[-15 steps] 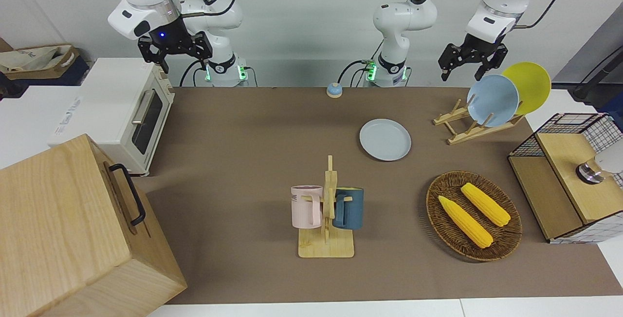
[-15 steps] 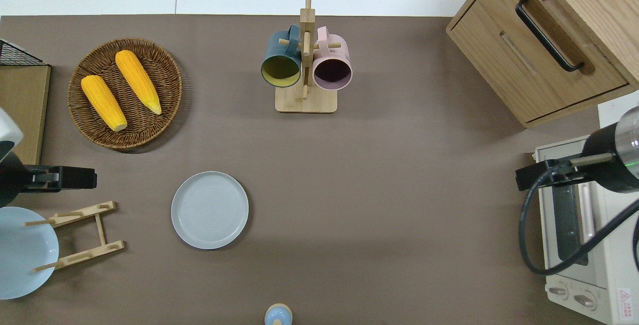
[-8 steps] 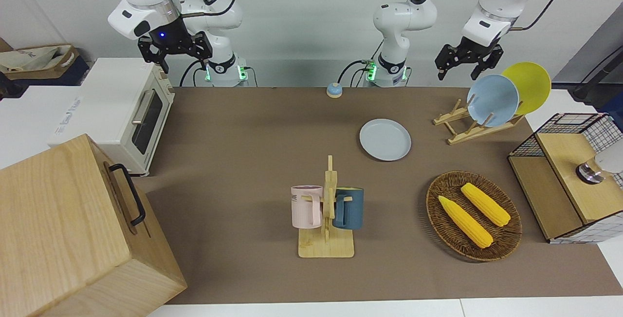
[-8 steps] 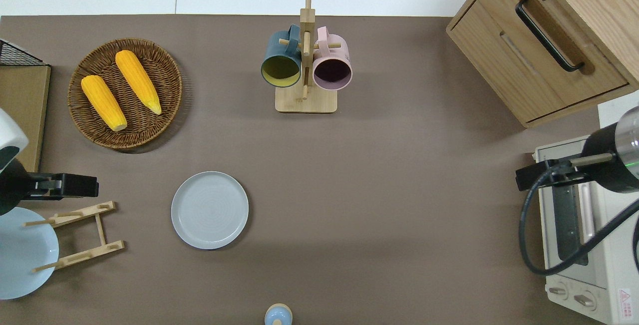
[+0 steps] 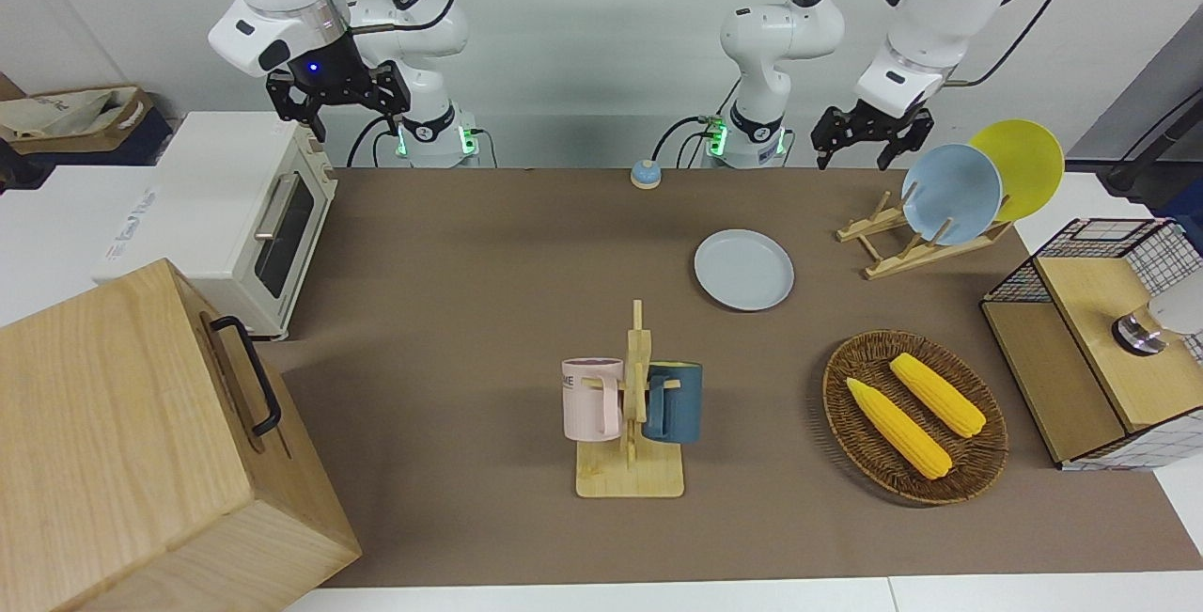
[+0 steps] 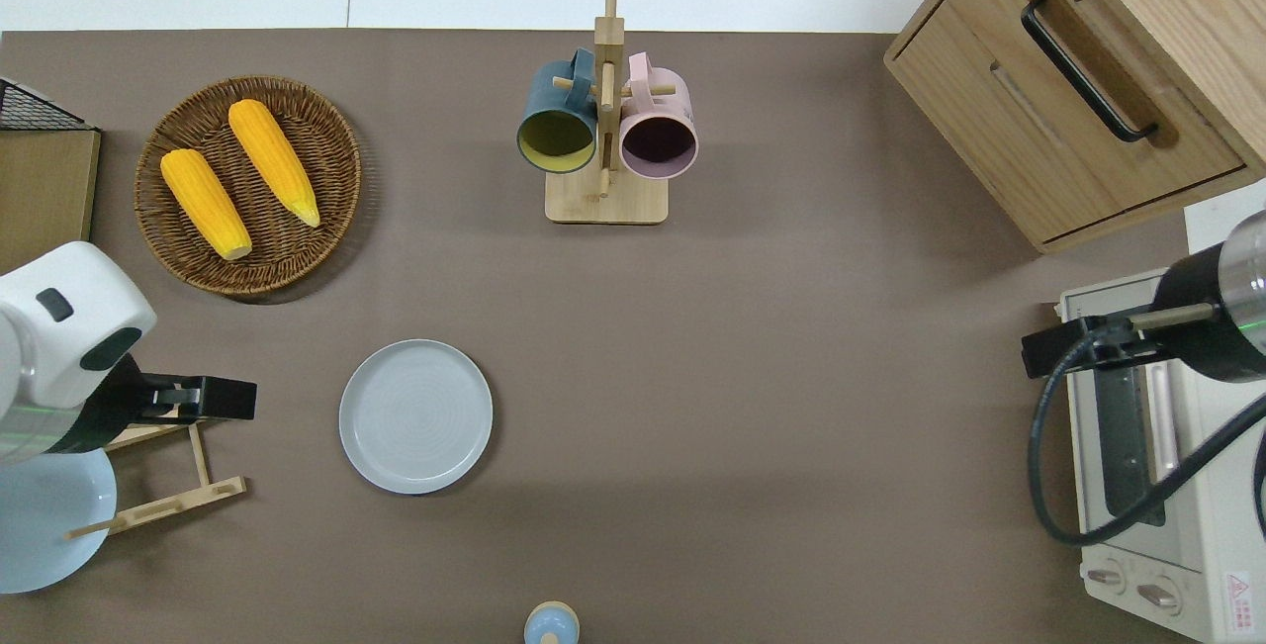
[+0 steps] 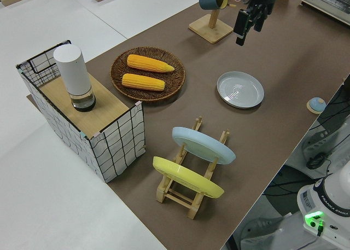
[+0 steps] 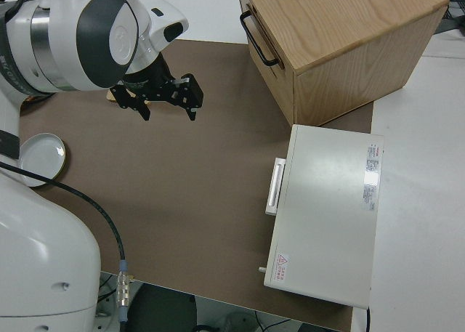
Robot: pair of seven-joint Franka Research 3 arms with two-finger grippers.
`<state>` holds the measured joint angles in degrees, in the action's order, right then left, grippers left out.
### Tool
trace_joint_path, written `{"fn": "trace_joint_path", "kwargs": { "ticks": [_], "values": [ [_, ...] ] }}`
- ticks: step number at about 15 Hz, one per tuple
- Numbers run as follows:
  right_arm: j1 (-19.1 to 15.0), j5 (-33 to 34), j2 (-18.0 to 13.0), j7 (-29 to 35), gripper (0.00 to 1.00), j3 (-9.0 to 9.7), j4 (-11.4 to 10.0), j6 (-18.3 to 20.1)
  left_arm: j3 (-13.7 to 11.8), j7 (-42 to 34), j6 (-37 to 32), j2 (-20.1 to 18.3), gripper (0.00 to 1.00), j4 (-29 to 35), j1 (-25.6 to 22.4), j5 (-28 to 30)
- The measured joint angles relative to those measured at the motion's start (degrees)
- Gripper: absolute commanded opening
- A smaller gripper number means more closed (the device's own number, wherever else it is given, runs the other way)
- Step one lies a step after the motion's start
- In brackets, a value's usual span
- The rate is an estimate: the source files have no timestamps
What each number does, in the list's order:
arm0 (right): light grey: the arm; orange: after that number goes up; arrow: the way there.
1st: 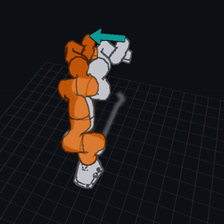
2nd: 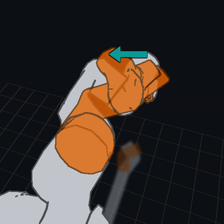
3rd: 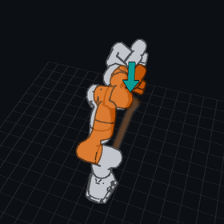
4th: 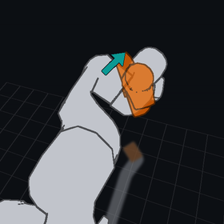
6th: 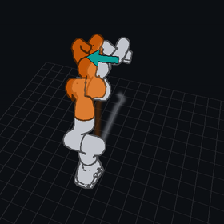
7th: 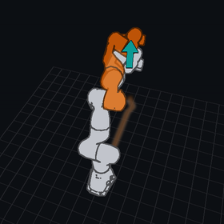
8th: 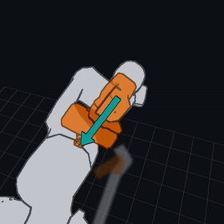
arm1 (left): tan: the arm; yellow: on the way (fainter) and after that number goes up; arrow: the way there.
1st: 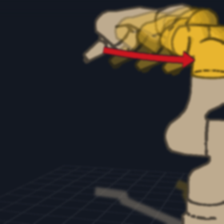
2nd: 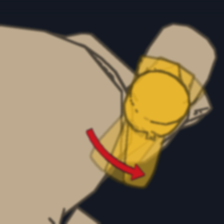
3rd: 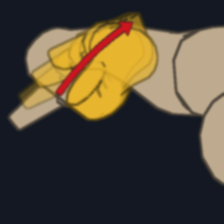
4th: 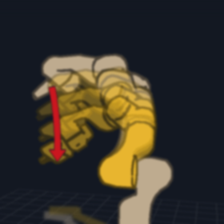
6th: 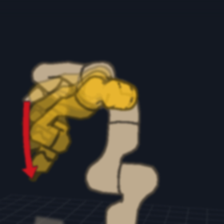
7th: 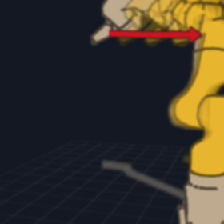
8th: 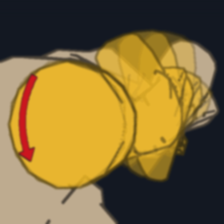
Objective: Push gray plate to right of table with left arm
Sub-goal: 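Move the left gripper down beside the gray plate's edge nearest it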
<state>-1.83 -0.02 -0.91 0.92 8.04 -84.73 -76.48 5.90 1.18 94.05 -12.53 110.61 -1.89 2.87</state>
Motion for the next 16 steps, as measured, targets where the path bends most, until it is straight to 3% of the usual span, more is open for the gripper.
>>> {"fn": "trace_joint_path", "kwargs": {
  "ticks": [16],
  "values": [
    [0.0, 0.0, 0.0, 0.0, 0.983, 0.0, 0.0, 0.0, 0.9, 0.0, 19.2, -3.3, 1.0, 18.6, 0.9, 1.2]
  ]
}}
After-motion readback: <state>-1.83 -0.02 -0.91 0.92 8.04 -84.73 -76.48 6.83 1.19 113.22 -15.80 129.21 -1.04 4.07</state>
